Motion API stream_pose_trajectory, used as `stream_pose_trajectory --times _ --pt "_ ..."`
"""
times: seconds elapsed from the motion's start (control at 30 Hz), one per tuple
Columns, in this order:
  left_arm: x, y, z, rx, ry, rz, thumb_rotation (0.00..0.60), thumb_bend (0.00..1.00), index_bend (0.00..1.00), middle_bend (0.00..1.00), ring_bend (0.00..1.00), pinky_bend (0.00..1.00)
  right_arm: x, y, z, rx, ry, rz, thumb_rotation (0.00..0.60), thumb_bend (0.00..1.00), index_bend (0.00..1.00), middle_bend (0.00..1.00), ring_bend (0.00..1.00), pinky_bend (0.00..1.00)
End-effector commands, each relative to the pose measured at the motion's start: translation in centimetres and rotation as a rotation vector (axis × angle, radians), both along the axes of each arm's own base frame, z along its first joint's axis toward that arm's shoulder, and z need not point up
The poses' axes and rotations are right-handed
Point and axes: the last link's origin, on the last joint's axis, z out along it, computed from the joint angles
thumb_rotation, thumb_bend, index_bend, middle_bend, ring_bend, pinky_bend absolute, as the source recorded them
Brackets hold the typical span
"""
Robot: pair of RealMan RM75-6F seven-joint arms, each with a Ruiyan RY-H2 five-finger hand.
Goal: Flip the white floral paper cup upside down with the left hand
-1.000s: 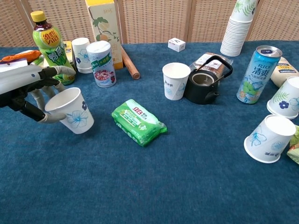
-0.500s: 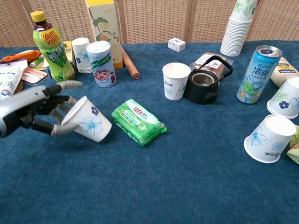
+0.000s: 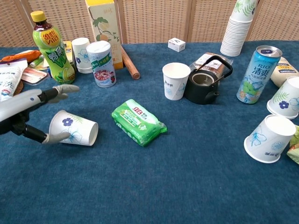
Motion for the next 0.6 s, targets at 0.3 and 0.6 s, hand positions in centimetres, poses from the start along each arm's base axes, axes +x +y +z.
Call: stream_pose_trajectory --times 0.3,0.6 --pt "2.3 -0.9 1.9 0.044 0.27 -0.175 0.6 0.34 0.0 0.0 0.0 0.0 0.1 0.1 0.0 0.002 0.001 0.004 0.6 0.28 0.0 0.0 0.0 0.0" --pt "4.4 -1.0 1.7 0.049 0.452 -0.241 0.6 0.34 0.0 0.0 0.0 0.0 0.1 0.1 0.0 0.002 -0.002 0.004 0.6 0.28 0.0 0.0 0.0 0.0"
